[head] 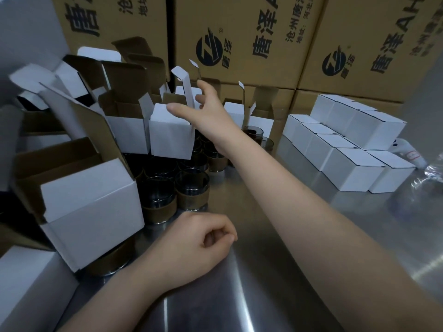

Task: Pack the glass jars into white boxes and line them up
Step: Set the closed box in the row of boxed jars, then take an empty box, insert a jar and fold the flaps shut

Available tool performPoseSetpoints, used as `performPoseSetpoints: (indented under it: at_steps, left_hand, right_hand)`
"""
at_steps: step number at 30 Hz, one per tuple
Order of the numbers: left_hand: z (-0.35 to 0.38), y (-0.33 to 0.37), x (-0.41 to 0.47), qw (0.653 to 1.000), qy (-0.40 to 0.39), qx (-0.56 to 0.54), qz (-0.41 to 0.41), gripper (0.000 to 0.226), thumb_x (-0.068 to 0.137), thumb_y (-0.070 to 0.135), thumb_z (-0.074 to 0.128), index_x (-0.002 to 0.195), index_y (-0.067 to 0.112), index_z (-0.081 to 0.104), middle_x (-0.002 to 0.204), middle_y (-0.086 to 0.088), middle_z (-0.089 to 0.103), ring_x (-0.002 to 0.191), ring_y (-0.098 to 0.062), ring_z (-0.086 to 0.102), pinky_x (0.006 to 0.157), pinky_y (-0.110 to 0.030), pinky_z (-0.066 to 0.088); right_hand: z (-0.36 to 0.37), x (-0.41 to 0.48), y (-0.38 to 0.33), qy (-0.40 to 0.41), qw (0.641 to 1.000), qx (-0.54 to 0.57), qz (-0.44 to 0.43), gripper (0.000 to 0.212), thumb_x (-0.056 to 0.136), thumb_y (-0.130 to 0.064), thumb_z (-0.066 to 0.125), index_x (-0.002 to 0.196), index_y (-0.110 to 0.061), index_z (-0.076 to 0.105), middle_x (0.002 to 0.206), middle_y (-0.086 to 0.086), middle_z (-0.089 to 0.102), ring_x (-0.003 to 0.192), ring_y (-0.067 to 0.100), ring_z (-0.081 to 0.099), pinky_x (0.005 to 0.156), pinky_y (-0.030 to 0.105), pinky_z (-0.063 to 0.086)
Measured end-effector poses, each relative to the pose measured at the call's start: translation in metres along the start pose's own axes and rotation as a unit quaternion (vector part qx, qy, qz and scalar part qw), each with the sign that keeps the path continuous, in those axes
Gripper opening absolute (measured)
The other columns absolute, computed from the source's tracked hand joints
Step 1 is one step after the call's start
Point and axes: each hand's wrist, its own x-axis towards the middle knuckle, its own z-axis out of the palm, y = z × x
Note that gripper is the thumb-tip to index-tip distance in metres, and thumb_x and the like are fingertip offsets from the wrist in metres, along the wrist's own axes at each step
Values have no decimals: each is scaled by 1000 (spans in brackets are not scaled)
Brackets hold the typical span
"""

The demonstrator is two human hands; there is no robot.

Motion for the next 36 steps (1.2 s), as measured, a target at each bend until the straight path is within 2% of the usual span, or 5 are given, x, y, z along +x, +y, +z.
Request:
performPoseSetpoints:
  at_steps: [13, 18, 24, 29, 36]
  left_hand:
    - [0, 3, 0, 998, 56, -7, 40, 11, 86, 21, 61, 84, 24, 72, 67, 12, 61, 61, -6, 57, 58, -13, 39]
    - [-2, 10, -2, 980, 177, -26, 91, 15, 89, 20, 57, 97, 20, 69, 80, 13, 63, 75, -10, 63, 66, -15, 45]
    - [-3, 17, 0, 960, 265, -10, 93, 32, 85, 24, 55, 115, 14, 59, 110, 0, 57, 106, -7, 55, 89, -14, 42]
    - [-2, 11, 1, 964, 257, -12, 71, 69, 79, 41, 65, 140, 31, 33, 140, 11, 36, 136, -9, 37, 111, -23, 35]
    - [-2, 4, 1, 972, 184, -139, 50, 96, 72, 48, 77, 147, 52, 18, 154, 22, 29, 143, -4, 33, 114, -40, 35]
  right_hand:
    - [-28, -11, 5, 103, 977, 170, -77, 62, 84, -21, 76, 137, -20, 45, 129, 3, 56, 123, 20, 54, 105, 45, 46]
    - [-56, -41, 12, 110, 939, 316, -76, 51, 76, -27, 71, 123, -15, 56, 122, 11, 62, 103, 21, 65, 86, 38, 55]
    - [-74, -72, 41, -16, 915, 401, 24, 52, 66, -41, 80, 109, -14, 71, 108, 10, 71, 99, 27, 67, 95, 42, 50]
    - [-76, -82, 51, -95, 895, 434, 37, 112, 51, -41, 92, 144, -3, 43, 138, 23, 46, 126, 37, 44, 117, 55, 24]
    - [-66, -87, 54, -211, 873, 438, 41, 78, 59, -39, 89, 123, -6, 61, 121, 19, 62, 111, 32, 61, 99, 46, 47]
